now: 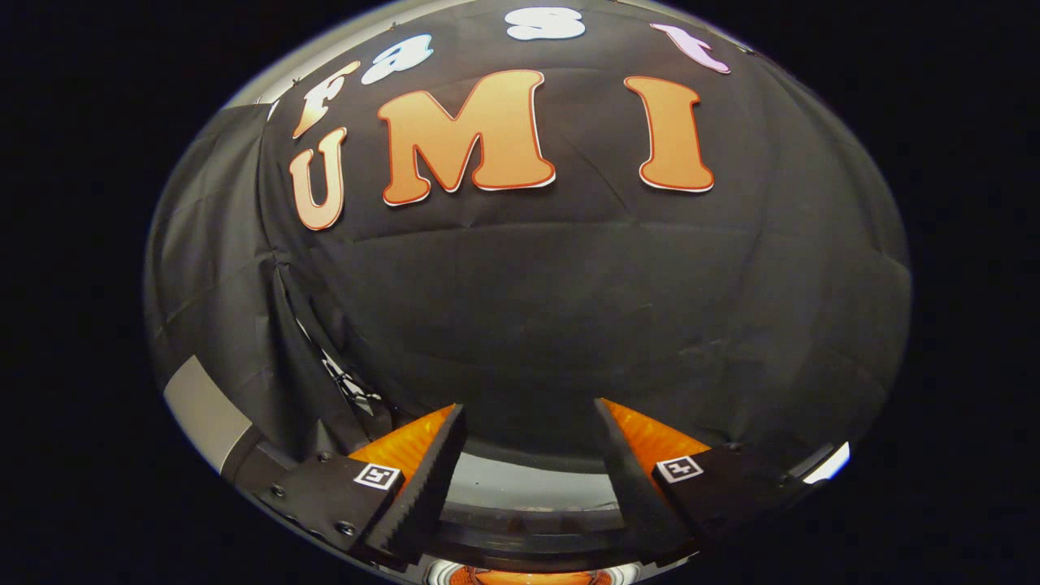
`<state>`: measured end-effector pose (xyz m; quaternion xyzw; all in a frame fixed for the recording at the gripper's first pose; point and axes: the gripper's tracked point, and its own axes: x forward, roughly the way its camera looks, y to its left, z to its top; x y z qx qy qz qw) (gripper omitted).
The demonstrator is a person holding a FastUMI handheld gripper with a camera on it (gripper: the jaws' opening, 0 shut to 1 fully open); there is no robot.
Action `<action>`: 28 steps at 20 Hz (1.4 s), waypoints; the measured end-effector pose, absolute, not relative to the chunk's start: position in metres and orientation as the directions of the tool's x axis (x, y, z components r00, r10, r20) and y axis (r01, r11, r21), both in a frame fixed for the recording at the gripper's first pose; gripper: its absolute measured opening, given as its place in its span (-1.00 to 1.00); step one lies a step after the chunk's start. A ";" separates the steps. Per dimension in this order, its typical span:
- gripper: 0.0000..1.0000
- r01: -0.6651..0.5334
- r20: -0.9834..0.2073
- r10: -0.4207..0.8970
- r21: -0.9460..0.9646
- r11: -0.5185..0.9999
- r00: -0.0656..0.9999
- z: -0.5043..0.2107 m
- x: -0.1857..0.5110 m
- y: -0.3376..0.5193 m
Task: Put the clothes into the washing machine and then close the washing machine lid.
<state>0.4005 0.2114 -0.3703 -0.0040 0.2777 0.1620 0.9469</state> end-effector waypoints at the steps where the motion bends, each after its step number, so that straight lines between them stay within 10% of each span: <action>1: 0.98 -0.310 -0.525 0.306 0.083 0.947 0.794 -0.370 0.398 0.211; 28: 0.99 -0.313 -0.615 0.318 0.119 0.942 0.722 -0.404 0.187 0.174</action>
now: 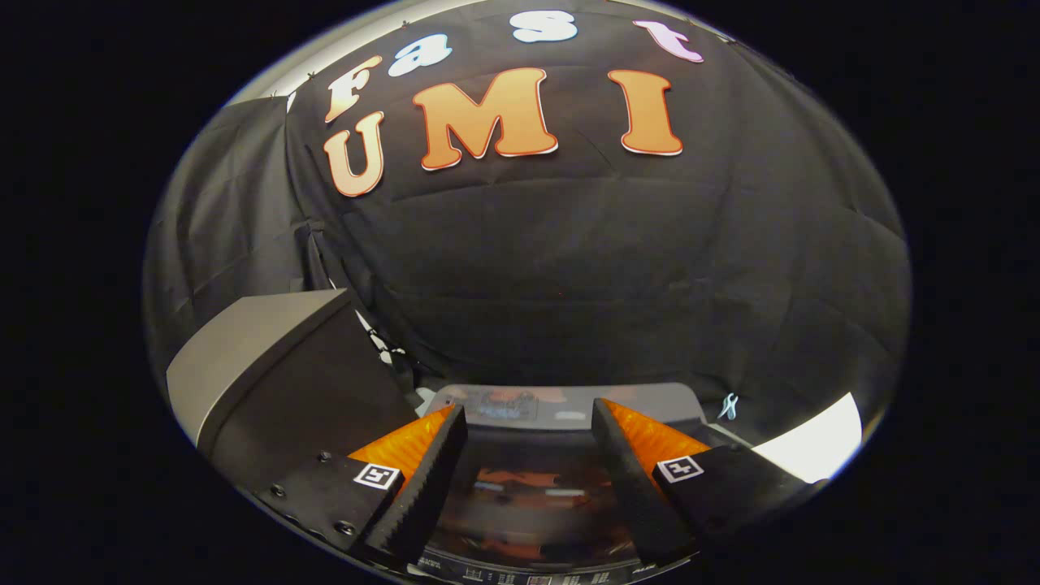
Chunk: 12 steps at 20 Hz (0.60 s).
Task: Put the clothes into the washing machine and then close the washing machine lid.
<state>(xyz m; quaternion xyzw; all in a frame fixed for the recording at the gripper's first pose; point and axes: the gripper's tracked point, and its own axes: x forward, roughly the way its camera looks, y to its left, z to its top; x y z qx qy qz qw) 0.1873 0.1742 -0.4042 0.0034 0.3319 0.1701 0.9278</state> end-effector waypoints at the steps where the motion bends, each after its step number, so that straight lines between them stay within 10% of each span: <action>1: 0.98 -0.314 -0.617 0.315 0.114 0.943 0.721 -0.400 0.181 0.174; 12: 0.98 -0.353 -0.495 0.354 0.101 0.930 0.793 -0.330 0.168 0.187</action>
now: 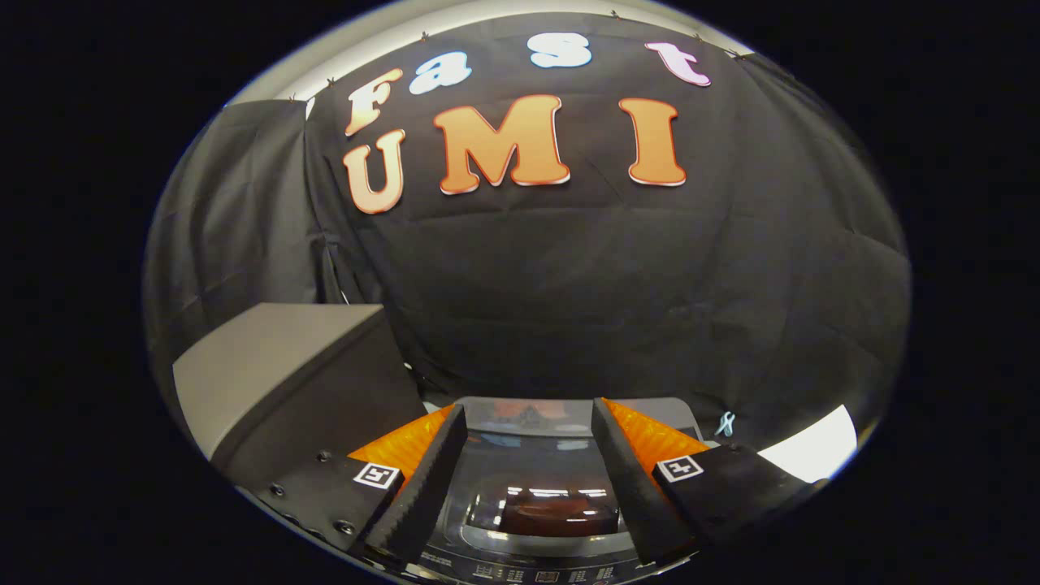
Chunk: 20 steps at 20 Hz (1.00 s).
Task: Put the clothes into the washing machine and then close the washing machine lid.
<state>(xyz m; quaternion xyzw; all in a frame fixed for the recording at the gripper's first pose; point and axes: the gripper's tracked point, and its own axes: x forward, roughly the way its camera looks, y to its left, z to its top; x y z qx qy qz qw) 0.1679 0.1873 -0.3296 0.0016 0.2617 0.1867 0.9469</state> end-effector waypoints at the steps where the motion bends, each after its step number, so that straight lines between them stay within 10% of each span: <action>1: 0.98 -0.357 -0.471 0.362 0.104 0.928 0.804 -0.318 0.170 0.190; 20: 0.97 -0.374 -0.155 0.389 0.122 0.920 0.908 -0.116 0.130 0.134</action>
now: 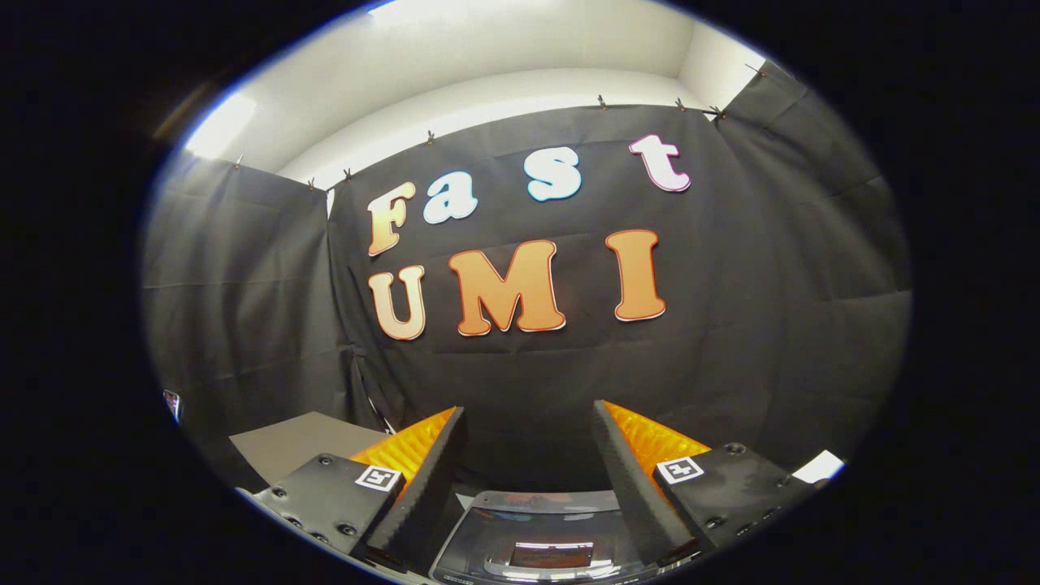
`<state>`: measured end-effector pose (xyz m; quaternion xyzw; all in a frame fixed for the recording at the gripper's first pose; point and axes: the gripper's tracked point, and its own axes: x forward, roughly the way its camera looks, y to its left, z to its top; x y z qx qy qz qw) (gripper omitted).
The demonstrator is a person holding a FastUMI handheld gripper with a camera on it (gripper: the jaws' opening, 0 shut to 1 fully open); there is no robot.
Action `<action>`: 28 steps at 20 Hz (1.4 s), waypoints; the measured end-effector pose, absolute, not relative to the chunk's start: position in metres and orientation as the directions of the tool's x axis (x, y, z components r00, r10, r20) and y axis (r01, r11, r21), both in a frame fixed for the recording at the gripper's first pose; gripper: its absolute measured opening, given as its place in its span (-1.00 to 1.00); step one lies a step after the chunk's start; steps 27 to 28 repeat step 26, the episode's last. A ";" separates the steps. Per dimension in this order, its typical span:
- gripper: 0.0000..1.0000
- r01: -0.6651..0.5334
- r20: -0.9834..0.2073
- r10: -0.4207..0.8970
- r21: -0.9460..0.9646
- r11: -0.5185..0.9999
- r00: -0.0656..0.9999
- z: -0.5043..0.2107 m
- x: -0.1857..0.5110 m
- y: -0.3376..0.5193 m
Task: Put the clothes into the washing machine and then close the washing machine lid.
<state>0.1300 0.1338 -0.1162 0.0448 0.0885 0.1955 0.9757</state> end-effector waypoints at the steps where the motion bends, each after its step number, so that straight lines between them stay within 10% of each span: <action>1: 0.97 -0.370 -0.154 0.386 0.122 0.921 0.910 -0.111 0.125 0.128; 28: 0.97 -0.274 -0.075 0.281 0.095 0.957 0.957 -0.073 0.117 0.039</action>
